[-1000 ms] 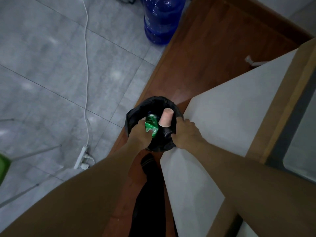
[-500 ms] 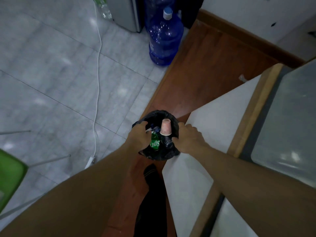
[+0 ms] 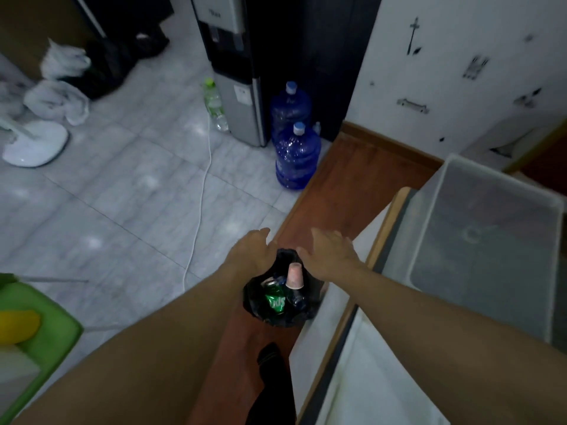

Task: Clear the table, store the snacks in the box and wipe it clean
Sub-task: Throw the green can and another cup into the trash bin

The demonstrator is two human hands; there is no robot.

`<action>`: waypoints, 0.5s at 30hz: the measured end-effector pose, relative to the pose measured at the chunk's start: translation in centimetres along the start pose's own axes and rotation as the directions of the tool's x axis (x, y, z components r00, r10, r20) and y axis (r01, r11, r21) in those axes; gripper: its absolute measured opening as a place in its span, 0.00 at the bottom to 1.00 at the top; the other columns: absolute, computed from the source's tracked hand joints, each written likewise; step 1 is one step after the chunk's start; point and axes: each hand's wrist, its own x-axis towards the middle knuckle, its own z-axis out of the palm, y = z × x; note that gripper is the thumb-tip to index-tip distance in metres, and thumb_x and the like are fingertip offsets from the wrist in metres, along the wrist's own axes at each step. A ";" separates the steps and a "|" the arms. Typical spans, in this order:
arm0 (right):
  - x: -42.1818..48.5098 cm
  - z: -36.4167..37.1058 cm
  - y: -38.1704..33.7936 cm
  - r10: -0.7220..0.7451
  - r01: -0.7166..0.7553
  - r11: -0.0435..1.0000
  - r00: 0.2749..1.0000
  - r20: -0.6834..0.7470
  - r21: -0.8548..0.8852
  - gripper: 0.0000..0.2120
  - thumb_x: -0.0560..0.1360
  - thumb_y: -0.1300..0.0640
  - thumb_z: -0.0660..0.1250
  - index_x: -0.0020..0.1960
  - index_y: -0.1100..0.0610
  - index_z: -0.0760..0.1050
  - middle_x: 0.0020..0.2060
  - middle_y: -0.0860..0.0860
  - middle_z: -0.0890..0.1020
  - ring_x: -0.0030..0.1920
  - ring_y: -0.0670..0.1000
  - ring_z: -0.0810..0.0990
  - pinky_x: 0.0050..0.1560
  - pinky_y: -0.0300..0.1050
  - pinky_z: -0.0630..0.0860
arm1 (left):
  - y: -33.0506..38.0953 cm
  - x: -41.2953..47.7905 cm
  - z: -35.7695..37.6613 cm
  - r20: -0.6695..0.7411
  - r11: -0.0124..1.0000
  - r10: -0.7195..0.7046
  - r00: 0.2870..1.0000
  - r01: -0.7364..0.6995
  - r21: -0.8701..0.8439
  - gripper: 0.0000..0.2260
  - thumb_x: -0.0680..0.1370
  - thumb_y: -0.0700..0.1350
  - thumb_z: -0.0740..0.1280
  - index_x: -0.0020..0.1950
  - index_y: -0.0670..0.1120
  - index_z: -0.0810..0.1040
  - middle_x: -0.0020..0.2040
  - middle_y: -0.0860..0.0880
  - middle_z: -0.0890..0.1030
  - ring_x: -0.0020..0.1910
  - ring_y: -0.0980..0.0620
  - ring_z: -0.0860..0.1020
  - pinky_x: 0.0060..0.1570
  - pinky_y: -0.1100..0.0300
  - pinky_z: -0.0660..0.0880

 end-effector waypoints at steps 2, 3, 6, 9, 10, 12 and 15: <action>-1.4 -1.7 -0.2 -0.019 0.019 1.000 0.999 -0.035 -0.008 0.30 0.79 0.37 0.57 0.72 0.56 0.66 0.67 0.57 0.75 0.68 0.61 0.68 0.68 0.58 0.62 | 1.4 -1.6 -1.3 -0.036 0.999 0.030 0.999 -0.029 0.032 0.26 0.83 0.53 0.56 0.78 0.43 0.60 0.77 0.42 0.64 0.75 0.44 0.63 0.73 0.52 0.61; -2.2 -2.6 -0.2 -0.030 0.029 1.000 0.998 -0.054 -0.012 0.30 0.79 0.37 0.56 0.72 0.56 0.66 0.68 0.57 0.74 0.69 0.61 0.67 0.69 0.59 0.61 | 2.2 -2.5 -1.8 -0.061 0.998 0.045 0.997 -0.043 0.048 0.26 0.83 0.53 0.56 0.78 0.42 0.61 0.76 0.41 0.65 0.74 0.44 0.64 0.73 0.51 0.61; -4.7 -5.0 0.1 -0.058 0.055 0.998 0.991 -0.117 -0.031 0.29 0.79 0.37 0.55 0.71 0.56 0.68 0.67 0.57 0.75 0.69 0.61 0.68 0.69 0.60 0.60 | 4.8 -5.3 -3.1 -0.124 0.992 0.084 0.989 -0.071 0.108 0.24 0.83 0.53 0.56 0.75 0.41 0.66 0.73 0.40 0.69 0.71 0.41 0.69 0.70 0.48 0.66; -7.3 -7.2 1.1 -0.072 0.062 0.996 0.983 -0.169 -0.059 0.30 0.79 0.36 0.53 0.70 0.56 0.69 0.68 0.57 0.75 0.69 0.61 0.67 0.70 0.61 0.59 | 7.5 -7.9 -4.0 -0.170 0.984 0.125 0.977 -0.100 0.149 0.22 0.83 0.52 0.56 0.72 0.40 0.68 0.71 0.39 0.71 0.69 0.40 0.70 0.68 0.45 0.67; -8.1 -7.8 1.6 -0.077 0.066 0.995 0.981 -0.180 -0.068 0.30 0.79 0.36 0.52 0.71 0.55 0.69 0.68 0.57 0.74 0.70 0.61 0.66 0.71 0.61 0.57 | 8.4 -8.8 -4.2 -0.184 0.980 0.144 0.972 -0.114 0.163 0.22 0.83 0.52 0.55 0.72 0.41 0.68 0.71 0.40 0.71 0.69 0.40 0.70 0.69 0.45 0.66; -9.8 -9.0 2.8 -0.097 0.079 0.992 0.976 -0.194 -0.097 0.29 0.80 0.36 0.51 0.70 0.54 0.68 0.69 0.56 0.73 0.72 0.61 0.64 0.73 0.62 0.54 | 10.1 -10.4 -4.5 -0.213 0.971 0.181 0.960 -0.140 0.192 0.23 0.83 0.53 0.55 0.75 0.43 0.65 0.73 0.41 0.69 0.71 0.41 0.68 0.70 0.47 0.65; -12.0 -10.4 4.5 -0.095 0.069 0.990 0.972 -0.216 -0.123 0.30 0.80 0.36 0.49 0.72 0.54 0.66 0.71 0.57 0.71 0.75 0.62 0.60 0.75 0.63 0.51 | 12.7 -12.4 -4.5 -0.246 0.962 0.222 0.944 -0.171 0.213 0.23 0.83 0.53 0.55 0.77 0.45 0.64 0.75 0.43 0.68 0.72 0.44 0.68 0.71 0.48 0.64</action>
